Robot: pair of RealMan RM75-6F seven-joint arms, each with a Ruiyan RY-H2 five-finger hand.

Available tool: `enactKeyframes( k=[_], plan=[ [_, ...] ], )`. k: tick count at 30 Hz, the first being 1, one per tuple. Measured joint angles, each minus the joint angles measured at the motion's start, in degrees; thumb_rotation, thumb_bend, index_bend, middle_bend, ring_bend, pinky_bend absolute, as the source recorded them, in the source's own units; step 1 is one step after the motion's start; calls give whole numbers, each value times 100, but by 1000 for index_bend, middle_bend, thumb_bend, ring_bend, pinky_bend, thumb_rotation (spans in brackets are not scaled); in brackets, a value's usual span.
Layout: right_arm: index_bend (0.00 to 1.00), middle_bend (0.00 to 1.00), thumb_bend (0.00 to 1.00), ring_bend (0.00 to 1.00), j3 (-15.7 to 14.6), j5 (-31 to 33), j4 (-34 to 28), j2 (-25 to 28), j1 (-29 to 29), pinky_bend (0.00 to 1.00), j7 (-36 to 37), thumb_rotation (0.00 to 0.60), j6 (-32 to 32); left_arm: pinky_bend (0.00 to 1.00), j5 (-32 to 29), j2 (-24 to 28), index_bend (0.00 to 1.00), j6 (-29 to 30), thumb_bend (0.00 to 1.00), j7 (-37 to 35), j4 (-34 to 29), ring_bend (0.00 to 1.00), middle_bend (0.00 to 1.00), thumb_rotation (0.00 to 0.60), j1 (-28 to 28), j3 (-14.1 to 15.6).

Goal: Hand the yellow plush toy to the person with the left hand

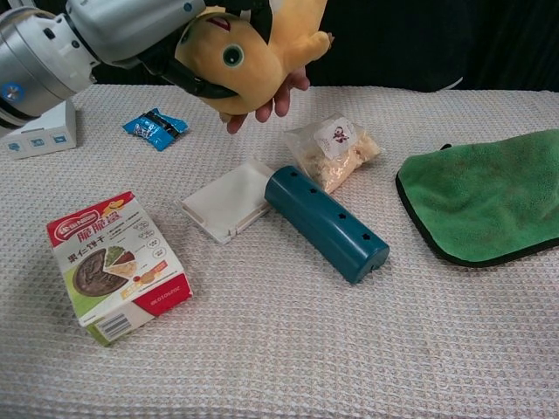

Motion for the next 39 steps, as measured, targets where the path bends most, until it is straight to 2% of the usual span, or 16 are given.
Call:
enactKeyframes(
  k=[3,5,8,10,12,16,19,24,27,31,35,39],
  plan=[
    [0,2,507,0,7,4,36,-6,-12,128,32,600,12,1000,-38,-146,790,-9,457,-191,301,774,774,600,1,41],
    [0,2,507,0,14,9,49,-8,-17,128,57,600,18,979,-59,-192,658,3,418,-298,451,693,701,600,12,81],
    [0,2,507,0,17,5,64,-17,-16,128,67,600,12,828,-79,-176,303,-19,283,-352,518,439,426,600,45,170],
    [0,2,507,0,14,-2,66,-29,-16,128,57,600,10,700,-91,-134,173,-51,218,-332,497,315,263,600,59,196],
    [0,2,507,0,11,-8,66,-38,-16,127,45,600,8,579,-108,-85,100,-71,159,-303,433,223,142,600,68,209],
    [0,2,507,0,12,-17,57,-53,-14,127,6,600,6,341,-155,30,49,-70,55,-238,281,120,46,600,83,199],
    [0,2,507,0,22,-17,48,-60,-9,128,-24,600,5,241,-220,108,36,1,6,-164,167,96,30,600,110,134],
    [0,1,507,0,29,-25,30,-47,-2,128,-72,600,-2,221,-367,377,32,210,0,19,-213,92,24,600,243,-16],
    [0,0,505,0,26,-27,17,-23,-11,128,-107,600,-2,220,-497,718,32,351,0,214,-603,92,24,600,431,-90],
    [0,0,499,0,13,-40,27,-6,-28,128,-212,600,10,219,-832,1380,42,464,0,608,-1223,92,43,600,851,-183],
    [0,0,481,0,-29,-83,50,14,-48,115,-486,600,13,220,-1543,2269,44,446,0,950,-2089,92,54,600,1459,-283],
    [0,0,475,0,-80,-96,70,54,-79,12,-1031,600,-22,213,-2236,3144,49,204,0,1234,-3037,92,66,600,1957,-276]
  ],
)
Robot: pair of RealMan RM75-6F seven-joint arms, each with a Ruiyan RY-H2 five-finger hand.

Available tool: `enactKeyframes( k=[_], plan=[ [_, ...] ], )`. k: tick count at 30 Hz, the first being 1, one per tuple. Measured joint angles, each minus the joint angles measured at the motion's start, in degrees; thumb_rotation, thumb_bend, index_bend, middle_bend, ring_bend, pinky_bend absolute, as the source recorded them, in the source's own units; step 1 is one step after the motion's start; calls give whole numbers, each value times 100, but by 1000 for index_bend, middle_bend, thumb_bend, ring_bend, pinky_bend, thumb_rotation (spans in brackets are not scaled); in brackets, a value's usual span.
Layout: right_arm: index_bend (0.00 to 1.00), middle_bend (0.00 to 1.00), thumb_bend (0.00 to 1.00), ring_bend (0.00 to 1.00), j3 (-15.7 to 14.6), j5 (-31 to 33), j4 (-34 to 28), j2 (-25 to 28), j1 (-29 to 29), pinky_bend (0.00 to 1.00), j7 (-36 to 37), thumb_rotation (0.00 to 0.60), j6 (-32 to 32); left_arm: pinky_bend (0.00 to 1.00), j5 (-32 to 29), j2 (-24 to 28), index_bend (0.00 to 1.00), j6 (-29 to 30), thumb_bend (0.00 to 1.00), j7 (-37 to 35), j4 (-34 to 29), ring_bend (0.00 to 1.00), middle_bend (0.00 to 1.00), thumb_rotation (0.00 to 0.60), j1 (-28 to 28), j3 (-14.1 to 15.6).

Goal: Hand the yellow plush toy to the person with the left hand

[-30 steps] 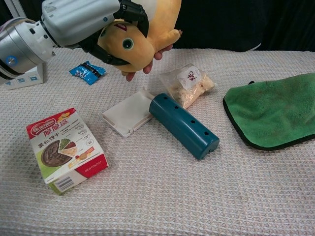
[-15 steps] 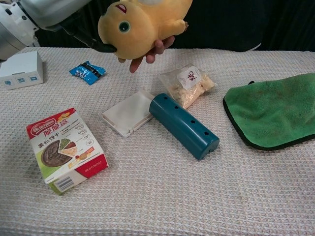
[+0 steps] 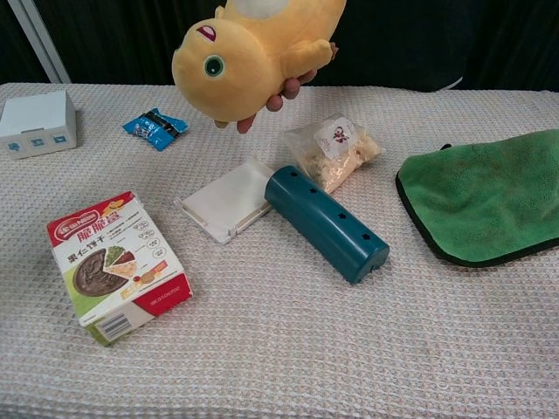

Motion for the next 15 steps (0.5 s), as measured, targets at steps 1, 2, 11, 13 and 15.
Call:
enactKeyframes(
  k=[1,2,11,13,15],
  plan=[
    [0,0,469,0,-13,6,7,13,-15,1,-270,600,-11,209,-162,200,51,-76,0,72,-250,92,66,600,111,19],
    [0,0,461,0,-22,15,9,21,-30,0,-511,600,-17,205,-370,455,51,-174,0,163,-596,92,66,600,263,55],
    [0,0,388,0,-137,696,-574,280,-461,0,-4099,600,-138,187,-1424,1536,51,-677,0,863,-2685,82,65,600,1609,834],
    [0,0,388,0,-174,981,-848,380,-630,0,-4745,600,-136,187,-1381,1525,51,-603,0,861,-2699,83,65,600,1935,1014],
    [0,0,388,0,-211,1118,-995,458,-759,0,-5076,600,-122,186,-1259,1464,51,-491,0,823,-2554,83,65,600,2173,1145]
  ],
)
